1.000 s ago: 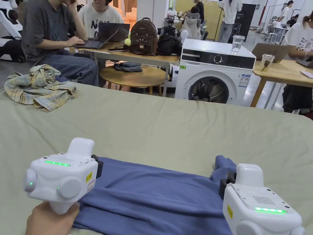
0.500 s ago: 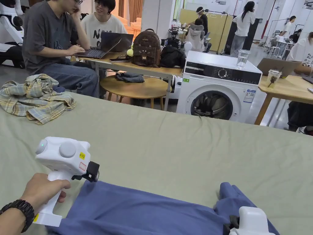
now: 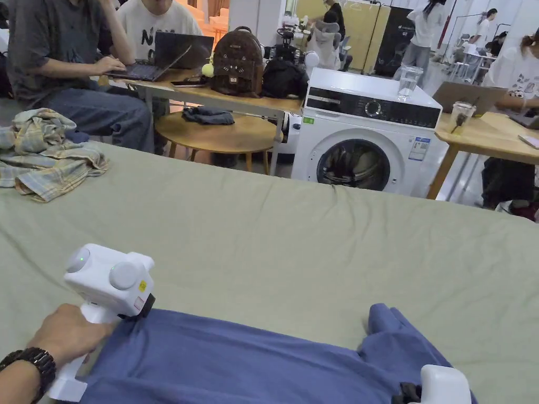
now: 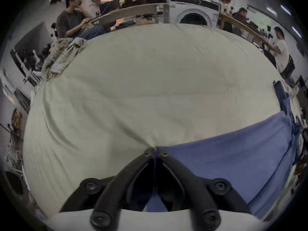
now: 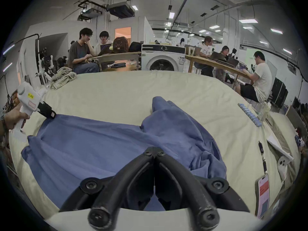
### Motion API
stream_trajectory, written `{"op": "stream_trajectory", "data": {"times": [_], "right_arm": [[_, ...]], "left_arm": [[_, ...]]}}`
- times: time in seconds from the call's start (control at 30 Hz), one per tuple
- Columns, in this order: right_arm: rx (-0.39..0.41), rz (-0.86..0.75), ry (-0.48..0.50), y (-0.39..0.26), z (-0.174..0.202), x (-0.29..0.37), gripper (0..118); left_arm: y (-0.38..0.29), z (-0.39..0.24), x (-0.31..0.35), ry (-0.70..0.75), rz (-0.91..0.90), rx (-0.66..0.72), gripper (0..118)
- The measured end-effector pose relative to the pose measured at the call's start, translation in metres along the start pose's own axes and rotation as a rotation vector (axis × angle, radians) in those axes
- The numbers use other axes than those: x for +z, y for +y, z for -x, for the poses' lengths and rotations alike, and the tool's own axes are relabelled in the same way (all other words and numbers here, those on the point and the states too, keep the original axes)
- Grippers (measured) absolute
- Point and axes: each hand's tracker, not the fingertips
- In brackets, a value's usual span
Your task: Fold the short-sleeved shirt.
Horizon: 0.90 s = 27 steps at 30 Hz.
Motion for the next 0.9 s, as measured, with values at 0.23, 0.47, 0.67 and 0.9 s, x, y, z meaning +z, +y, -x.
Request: {"op": "stream_trajectory", "data": {"times": [0.23,0.47,0.67,0.9], "right_arm": [[-0.044,0.042,-0.014,0.045,-0.035,-0.009,0],[-0.042,0.251,-0.039,0.105,-0.091,-0.096,53],[-0.074,0.474,-0.008,0.104,-0.118,-0.169,54],[-0.049,0.495,-0.015,0.081,-0.114,-0.19,45]], "left_arm": [[-0.011,0.009,0.038,-0.013,-0.133,0.061,0],[-0.024,0.002,0.075,-0.029,-0.209,0.067,0],[-0.038,-0.006,0.086,-0.033,-0.222,0.085,0],[-0.043,-0.012,0.084,-0.03,-0.211,0.092,0]]}}
